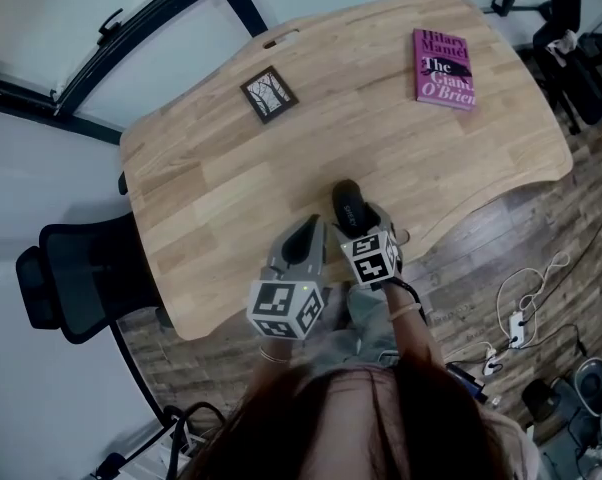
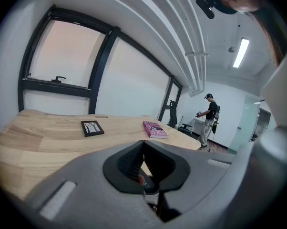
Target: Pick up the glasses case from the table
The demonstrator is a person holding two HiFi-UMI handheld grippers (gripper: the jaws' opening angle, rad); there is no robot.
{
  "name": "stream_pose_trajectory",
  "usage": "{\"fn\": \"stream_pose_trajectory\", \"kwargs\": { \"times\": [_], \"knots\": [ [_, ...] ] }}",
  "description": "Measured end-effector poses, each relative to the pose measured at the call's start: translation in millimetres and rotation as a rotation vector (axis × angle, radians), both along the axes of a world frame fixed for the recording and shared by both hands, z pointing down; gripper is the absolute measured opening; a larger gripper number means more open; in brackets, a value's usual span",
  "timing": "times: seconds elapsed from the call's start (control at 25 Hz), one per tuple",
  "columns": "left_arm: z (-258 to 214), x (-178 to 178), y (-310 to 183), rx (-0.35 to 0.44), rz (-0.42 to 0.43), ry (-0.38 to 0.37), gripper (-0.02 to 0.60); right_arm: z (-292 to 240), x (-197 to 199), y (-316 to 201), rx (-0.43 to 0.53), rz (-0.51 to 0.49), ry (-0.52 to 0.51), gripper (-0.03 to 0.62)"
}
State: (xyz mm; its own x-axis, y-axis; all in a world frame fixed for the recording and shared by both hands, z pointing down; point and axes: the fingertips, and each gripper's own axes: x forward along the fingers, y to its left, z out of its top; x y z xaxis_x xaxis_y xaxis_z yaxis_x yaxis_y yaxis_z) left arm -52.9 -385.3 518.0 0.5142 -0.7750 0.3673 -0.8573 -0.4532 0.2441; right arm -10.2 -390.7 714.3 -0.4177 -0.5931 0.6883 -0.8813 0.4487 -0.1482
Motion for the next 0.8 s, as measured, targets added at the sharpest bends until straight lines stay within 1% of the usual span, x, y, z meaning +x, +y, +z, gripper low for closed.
{"fn": "stream_pose_trajectory", "kwargs": {
  "times": [0.24,0.4,0.64,0.8],
  "knots": [
    [-0.3,0.9,2.3,-0.002,0.001,0.002,0.009,-0.1,4.6,-1.0,0.001,0.038,-0.032,0.362],
    [-2.2,-2.6,3.1,0.001,-0.006,0.005,0.011,-3.9,5.8,2.3,-0.012,0.068,-0.071,0.356],
    [-6.9,-9.0,7.5,0.014,-0.017,0.007,0.011,-14.1,9.3,4.7,0.016,0.088,-0.084,0.354],
    [-11.5,-11.7,16.2,0.023,-0.023,0.010,0.011,-30.5,10.0,8.4,0.040,0.092,-0.096,0.354]
  ]
}}
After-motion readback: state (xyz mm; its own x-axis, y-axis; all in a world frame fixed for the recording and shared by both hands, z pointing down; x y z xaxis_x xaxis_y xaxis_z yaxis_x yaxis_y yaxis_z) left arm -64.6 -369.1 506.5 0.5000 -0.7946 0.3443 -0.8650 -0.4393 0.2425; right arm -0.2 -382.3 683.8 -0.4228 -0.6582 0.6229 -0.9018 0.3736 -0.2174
